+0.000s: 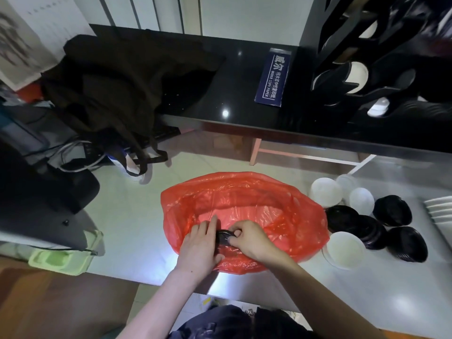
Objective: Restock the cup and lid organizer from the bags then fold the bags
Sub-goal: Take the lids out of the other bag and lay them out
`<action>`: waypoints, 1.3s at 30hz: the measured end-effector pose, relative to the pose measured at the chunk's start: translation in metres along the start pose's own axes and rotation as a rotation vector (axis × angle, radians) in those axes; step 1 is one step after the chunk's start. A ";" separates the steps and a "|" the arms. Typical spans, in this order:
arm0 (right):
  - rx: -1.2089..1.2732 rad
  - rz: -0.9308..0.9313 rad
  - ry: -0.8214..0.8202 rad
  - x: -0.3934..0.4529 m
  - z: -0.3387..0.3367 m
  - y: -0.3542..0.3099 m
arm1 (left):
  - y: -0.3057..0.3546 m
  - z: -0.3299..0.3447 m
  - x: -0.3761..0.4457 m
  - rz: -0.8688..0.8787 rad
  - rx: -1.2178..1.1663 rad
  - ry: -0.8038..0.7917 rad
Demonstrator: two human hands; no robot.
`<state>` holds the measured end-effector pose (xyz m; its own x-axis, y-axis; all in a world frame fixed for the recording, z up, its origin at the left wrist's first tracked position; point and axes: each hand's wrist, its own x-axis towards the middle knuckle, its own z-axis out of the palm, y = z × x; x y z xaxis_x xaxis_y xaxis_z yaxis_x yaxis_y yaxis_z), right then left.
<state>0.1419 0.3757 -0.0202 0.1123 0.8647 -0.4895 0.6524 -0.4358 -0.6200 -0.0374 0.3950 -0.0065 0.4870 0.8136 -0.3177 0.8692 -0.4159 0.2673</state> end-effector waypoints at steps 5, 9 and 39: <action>-0.007 -0.221 0.223 -0.020 -0.015 0.001 | 0.003 -0.009 0.001 -0.031 -0.013 0.029; 0.118 -0.326 0.438 -0.038 -0.029 0.009 | 0.015 -0.019 0.007 -0.007 -0.050 0.064; 1.116 0.428 0.894 -0.193 -0.140 0.297 | 0.300 0.044 -0.007 0.202 -0.127 0.119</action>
<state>0.4191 0.1146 -0.0240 0.8219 0.3085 -0.4788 -0.3964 -0.2937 -0.8698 0.2236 0.2469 0.0363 0.6292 0.7646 -0.1393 0.7344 -0.5262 0.4287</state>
